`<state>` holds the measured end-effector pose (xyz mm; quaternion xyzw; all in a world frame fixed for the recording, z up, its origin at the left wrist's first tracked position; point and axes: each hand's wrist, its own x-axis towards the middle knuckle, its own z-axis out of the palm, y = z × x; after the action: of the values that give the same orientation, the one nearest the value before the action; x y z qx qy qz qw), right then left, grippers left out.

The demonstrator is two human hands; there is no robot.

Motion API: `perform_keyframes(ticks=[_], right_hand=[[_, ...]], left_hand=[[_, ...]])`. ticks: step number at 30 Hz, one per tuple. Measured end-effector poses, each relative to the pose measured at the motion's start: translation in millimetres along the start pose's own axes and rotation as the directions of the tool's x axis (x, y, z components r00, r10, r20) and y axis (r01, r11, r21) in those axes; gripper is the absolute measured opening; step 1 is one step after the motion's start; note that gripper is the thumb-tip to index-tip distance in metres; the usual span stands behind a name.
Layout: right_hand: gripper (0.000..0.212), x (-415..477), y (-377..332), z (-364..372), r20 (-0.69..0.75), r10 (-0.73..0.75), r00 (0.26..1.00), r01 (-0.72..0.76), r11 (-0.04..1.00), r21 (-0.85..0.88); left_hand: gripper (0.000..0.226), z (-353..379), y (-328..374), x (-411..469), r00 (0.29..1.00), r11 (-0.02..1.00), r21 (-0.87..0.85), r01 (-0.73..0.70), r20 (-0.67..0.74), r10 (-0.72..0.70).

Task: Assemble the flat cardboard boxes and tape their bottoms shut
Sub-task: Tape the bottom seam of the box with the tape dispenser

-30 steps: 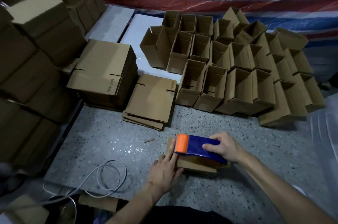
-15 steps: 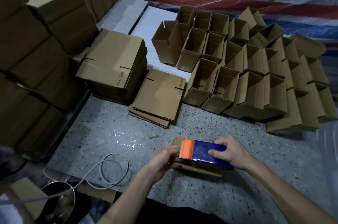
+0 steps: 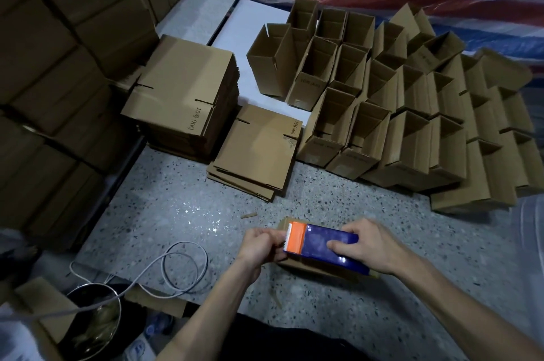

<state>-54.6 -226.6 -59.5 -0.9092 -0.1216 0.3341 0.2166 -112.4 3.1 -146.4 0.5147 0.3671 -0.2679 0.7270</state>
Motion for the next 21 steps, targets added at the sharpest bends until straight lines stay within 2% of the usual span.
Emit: perform_keyframes(ticks=[3, 7, 13, 17, 21], right_hand=[[0.04, -0.7, -3.0, -2.4, 0.018, 0.025, 1.0, -0.025, 1.0, 0.003], [0.043, -4.1, 5.7, -13.6, 0.018, 0.102, 0.995, -0.101, 0.995, -0.011], [0.04, 0.1, -0.3, -11.9, -0.001, 0.164, 0.986, -0.162, 0.975, -0.15], [0.049, 3.9, -4.6, -5.8, -0.023, 0.18, 0.983, -0.179, 0.946, -0.272], [0.049, 4.8, -5.4, -3.5, -0.04, 0.192, 0.981, -0.195, 0.938, -0.288]], left_hand=[[0.014, -4.5, 0.5, 3.6, 0.999, 1.0, -0.008, 0.008, -0.031, -0.008], [0.01, -48.3, -5.8, 14.6, 0.987, 1.0, -0.01, -0.015, -0.159, 0.013], [0.013, -54.4, -15.6, 34.5, 0.985, 0.998, 0.067, -0.004, -0.172, 0.015], [0.011, -28.4, -31.4, 41.5, 0.981, 0.982, 0.19, 0.023, -0.191, 0.014], [0.016, 8.8, -41.0, 36.6, 0.959, 0.922, 0.376, -0.094, -0.216, 0.186]])
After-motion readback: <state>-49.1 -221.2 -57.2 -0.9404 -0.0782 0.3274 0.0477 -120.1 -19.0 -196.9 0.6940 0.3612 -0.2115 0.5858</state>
